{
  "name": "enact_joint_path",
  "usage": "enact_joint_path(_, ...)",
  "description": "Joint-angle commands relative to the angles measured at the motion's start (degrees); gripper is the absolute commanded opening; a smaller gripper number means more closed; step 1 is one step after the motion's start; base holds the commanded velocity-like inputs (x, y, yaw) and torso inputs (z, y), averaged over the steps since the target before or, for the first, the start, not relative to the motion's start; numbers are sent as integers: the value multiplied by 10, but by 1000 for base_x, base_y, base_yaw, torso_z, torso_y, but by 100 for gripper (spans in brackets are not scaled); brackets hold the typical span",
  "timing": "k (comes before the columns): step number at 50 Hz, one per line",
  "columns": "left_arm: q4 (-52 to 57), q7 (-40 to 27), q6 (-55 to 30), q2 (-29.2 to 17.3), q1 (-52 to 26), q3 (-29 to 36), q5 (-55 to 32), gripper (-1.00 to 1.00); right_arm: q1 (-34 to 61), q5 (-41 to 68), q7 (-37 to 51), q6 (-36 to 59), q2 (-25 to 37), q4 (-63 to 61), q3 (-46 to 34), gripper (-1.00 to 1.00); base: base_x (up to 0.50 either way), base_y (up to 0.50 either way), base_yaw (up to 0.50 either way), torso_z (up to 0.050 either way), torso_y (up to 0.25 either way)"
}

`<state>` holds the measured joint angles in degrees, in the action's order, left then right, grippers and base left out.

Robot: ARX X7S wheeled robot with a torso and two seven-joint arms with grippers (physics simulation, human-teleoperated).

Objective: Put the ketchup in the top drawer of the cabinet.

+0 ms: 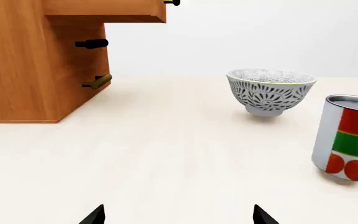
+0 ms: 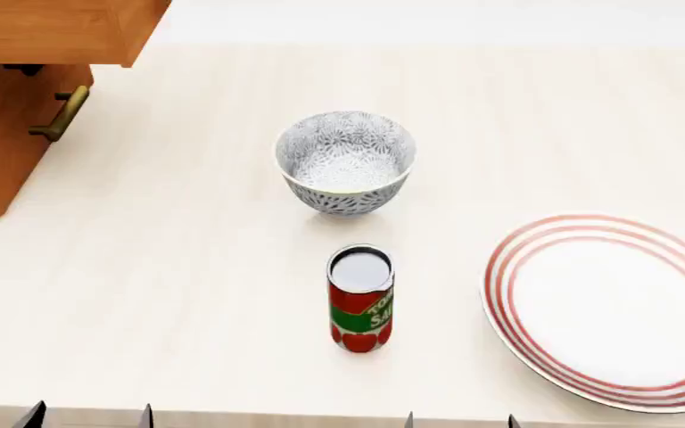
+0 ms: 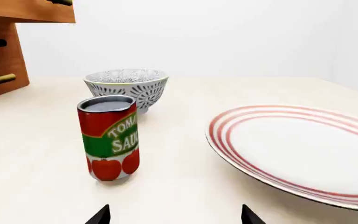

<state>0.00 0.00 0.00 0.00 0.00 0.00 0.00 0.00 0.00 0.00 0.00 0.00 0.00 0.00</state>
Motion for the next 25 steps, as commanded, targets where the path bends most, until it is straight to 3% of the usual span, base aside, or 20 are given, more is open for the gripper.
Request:
enact_joint_path(1, -5, -24, 4, -21, -2, 25, -21, 100, 1, 13, 17, -3, 13, 4, -17, 100, 0, 0, 0, 0, 0)
enact_joint_path(25, 262, -59, -172, -61, -22, 22, -62, 100, 25, 28, 41, 107, 57, -219, -43, 100, 0, 0, 0, 0, 0)
